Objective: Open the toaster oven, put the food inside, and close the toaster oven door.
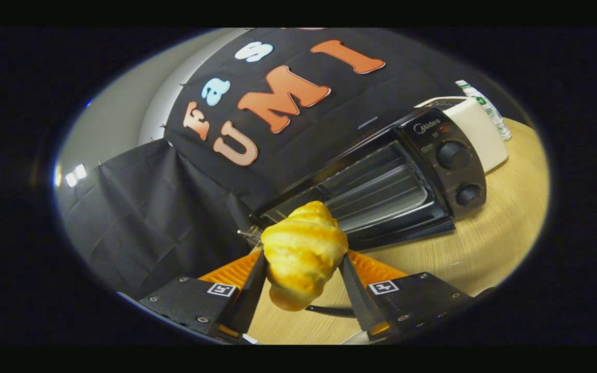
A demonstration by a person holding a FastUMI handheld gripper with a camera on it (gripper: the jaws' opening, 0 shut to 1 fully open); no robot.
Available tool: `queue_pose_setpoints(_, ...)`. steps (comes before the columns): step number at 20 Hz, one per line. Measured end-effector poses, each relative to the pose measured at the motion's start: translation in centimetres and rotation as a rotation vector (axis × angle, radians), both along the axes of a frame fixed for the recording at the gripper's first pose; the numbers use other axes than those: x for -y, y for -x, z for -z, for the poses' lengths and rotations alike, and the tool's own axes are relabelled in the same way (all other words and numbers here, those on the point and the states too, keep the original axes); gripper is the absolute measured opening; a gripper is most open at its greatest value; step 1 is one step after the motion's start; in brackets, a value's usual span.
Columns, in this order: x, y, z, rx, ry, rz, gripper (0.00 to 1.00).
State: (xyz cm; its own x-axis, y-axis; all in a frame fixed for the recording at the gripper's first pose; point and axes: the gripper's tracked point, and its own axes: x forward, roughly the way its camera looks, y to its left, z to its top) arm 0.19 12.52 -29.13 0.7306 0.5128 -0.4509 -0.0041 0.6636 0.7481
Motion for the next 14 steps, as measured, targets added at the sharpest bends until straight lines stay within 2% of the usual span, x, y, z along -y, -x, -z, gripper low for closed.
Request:
queue_pose_setpoints(2,-0.1,-1.8,0.6,-0.023,-0.017,0.038,0.77)
queue_pose_setpoints(5,0.2,-3.7,2.8,-0.061,0.034,0.078,0.77)
queue_pose_setpoints(14,-0.1,-8.4,6.1,-0.086,0.152,0.106,0.77)
